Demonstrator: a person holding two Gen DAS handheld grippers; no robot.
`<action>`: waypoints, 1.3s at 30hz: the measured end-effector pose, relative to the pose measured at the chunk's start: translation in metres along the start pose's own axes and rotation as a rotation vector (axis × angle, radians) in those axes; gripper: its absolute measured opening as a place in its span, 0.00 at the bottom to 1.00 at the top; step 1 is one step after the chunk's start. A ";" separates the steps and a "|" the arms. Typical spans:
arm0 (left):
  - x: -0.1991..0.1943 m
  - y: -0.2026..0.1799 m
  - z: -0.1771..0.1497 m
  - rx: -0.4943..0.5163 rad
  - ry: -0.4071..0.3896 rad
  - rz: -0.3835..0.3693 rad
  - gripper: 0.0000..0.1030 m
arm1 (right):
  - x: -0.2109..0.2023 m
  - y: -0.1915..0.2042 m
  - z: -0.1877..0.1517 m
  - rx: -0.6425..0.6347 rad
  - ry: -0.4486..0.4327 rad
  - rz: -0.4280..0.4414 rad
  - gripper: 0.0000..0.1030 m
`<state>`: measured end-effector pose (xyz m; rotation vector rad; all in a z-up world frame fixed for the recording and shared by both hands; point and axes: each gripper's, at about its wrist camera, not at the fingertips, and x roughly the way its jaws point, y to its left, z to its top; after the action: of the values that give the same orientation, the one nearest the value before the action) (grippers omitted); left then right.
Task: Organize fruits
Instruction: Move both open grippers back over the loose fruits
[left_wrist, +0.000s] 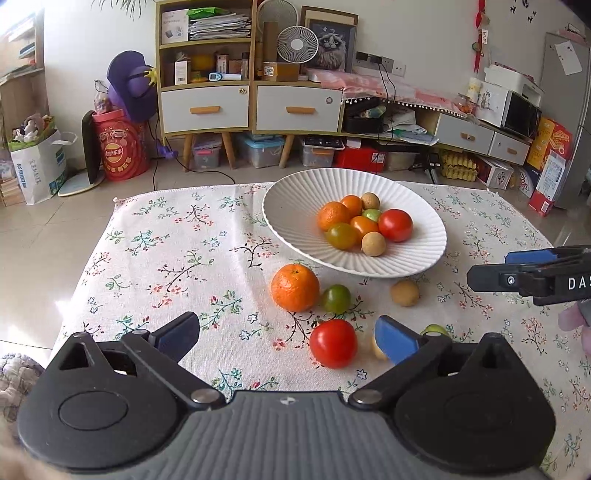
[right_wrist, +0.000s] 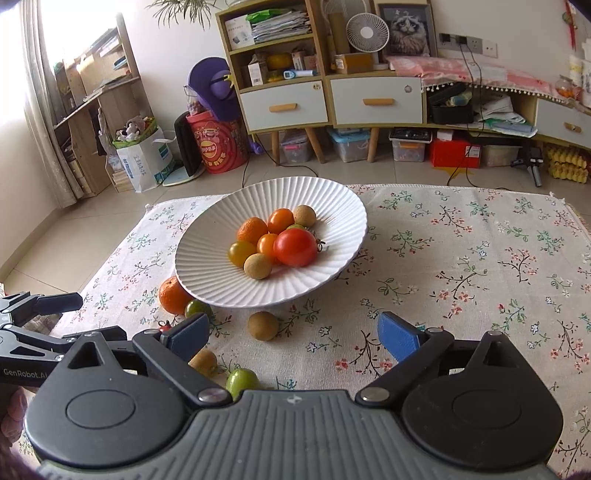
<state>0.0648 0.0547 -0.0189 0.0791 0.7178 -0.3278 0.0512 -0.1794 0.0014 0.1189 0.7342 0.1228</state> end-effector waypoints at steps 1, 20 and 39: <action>0.002 0.001 -0.001 -0.004 0.007 0.001 0.92 | 0.001 0.001 -0.002 -0.014 0.002 -0.004 0.94; 0.025 -0.006 -0.025 0.050 0.078 -0.010 0.92 | 0.014 0.016 -0.042 -0.173 0.094 -0.001 0.95; 0.032 -0.014 -0.030 0.081 0.069 -0.030 0.92 | 0.014 0.025 -0.056 -0.265 0.092 0.018 0.96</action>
<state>0.0639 0.0386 -0.0625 0.1576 0.7743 -0.3844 0.0225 -0.1486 -0.0452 -0.1333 0.8019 0.2430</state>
